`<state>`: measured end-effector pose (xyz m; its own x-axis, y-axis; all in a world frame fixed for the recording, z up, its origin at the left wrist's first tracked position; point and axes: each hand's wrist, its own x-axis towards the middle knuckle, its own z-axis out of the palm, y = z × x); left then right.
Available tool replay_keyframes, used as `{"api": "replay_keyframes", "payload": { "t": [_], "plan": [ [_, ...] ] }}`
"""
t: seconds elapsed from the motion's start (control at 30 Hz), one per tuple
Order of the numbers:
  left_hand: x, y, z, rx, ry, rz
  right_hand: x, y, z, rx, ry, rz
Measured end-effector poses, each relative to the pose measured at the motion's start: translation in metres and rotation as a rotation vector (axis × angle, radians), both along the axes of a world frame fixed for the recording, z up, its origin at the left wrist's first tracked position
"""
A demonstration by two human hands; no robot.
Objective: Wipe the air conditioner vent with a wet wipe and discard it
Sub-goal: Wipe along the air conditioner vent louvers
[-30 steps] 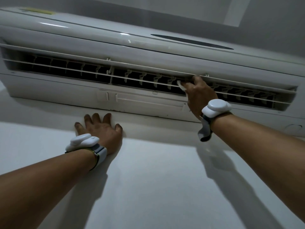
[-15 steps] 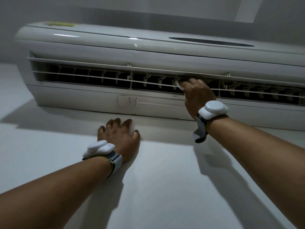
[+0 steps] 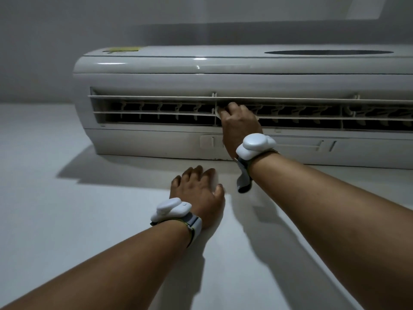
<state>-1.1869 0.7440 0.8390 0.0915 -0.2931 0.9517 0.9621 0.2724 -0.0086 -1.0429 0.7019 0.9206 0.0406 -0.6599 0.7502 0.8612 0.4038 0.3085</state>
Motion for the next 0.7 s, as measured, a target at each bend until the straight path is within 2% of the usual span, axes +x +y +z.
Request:
{"api": "replay_keyframes", "payload": {
  "t": [0.23, 0.7],
  "plan": [
    [0.001, 0.002, 0.001, 0.007, -0.007, 0.009, 0.0, 0.002, 0.004, 0.027, -0.006, -0.024],
    [0.012, -0.003, -0.004, 0.016, -0.033, 0.05, 0.073, 0.049, 0.004, 0.114, -0.002, -0.055]
  ]
}}
